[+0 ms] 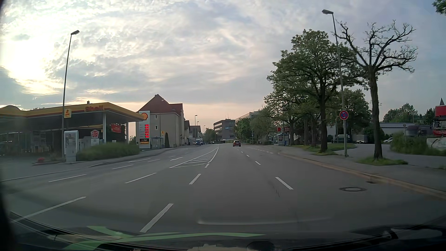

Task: Follow the waypoints while adhering to traffic rules and regulations

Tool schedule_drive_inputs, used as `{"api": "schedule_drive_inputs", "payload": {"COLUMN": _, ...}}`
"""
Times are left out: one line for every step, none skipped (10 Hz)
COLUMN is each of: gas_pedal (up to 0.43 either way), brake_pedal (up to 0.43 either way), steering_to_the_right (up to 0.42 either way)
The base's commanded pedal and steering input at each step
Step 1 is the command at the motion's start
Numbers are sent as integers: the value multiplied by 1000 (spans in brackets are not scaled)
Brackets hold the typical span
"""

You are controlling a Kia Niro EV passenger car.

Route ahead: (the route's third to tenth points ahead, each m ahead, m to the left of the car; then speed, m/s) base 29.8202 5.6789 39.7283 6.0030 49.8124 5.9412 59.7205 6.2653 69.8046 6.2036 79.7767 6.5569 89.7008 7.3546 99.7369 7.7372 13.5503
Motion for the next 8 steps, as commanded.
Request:
{"api": "schedule_drive_inputs", "payload": {"gas_pedal": 0, "brake_pedal": 0, "steering_to_the_right": -10}}
{"api": "schedule_drive_inputs", "payload": {"gas_pedal": 0, "brake_pedal": 0, "steering_to_the_right": -10}}
{"api": "schedule_drive_inputs", "payload": {"gas_pedal": 0, "brake_pedal": 0, "steering_to_the_right": -10}}
{"api": "schedule_drive_inputs", "payload": {"gas_pedal": 0, "brake_pedal": 0, "steering_to_the_right": -11}}
{"api": "schedule_drive_inputs", "payload": {"gas_pedal": 0, "brake_pedal": 0, "steering_to_the_right": -12}}
{"api": "schedule_drive_inputs", "payload": {"gas_pedal": 0, "brake_pedal": 0, "steering_to_the_right": -13}}
{"api": "schedule_drive_inputs", "payload": {"gas_pedal": 0, "brake_pedal": 12, "steering_to_the_right": -13}}
{"api": "schedule_drive_inputs", "payload": {"gas_pedal": 0, "brake_pedal": 37, "steering_to_the_right": -14}}
